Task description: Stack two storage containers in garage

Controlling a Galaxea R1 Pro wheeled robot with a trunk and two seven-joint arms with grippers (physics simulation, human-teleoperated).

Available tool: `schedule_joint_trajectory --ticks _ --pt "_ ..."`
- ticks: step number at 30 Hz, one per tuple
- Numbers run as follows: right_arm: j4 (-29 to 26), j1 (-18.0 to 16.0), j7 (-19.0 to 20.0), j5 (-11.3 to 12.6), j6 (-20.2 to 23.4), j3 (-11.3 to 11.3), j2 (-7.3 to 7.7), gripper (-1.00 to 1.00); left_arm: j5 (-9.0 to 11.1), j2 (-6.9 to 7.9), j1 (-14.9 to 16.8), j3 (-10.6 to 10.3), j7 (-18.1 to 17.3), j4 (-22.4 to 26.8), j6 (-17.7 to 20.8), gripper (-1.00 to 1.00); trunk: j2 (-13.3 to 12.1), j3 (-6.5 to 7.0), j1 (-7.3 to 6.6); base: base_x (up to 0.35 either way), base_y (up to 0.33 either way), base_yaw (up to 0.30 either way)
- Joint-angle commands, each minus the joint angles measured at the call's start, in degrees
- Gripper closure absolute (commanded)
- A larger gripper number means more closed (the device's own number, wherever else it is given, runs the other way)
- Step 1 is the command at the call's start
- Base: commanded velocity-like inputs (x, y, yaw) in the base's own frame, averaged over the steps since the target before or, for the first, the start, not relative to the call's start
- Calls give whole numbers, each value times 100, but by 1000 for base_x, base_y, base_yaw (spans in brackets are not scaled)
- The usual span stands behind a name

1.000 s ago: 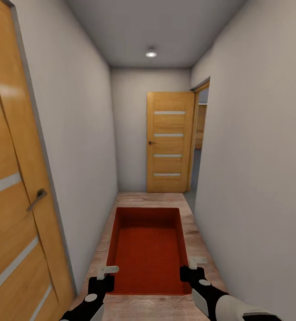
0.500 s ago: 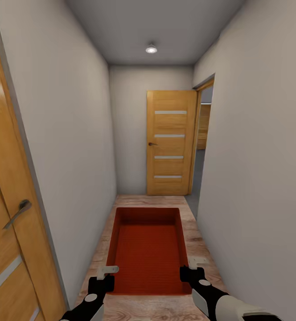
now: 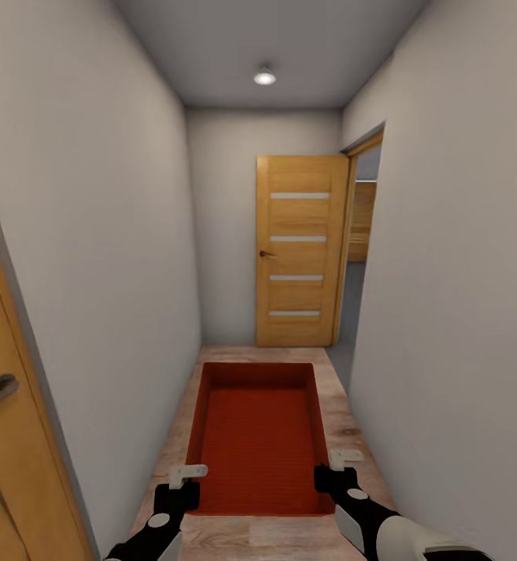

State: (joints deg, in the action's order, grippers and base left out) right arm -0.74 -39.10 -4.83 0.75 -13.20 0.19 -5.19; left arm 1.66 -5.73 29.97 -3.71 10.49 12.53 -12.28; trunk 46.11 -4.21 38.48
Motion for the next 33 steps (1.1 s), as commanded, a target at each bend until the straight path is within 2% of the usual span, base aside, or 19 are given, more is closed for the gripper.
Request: schedule_joint_trajectory --ticks 1,33 --pt "21 -2 -80 118 -34 -151 1 100 -25 1 9 89 59 13 -284 100 7 -10 5 322 0 0" --pt "21 -5 -80 118 -34 -151 1 100 -18 1 9 89 59 13 -284 100 7 -10 5 322 0 0"
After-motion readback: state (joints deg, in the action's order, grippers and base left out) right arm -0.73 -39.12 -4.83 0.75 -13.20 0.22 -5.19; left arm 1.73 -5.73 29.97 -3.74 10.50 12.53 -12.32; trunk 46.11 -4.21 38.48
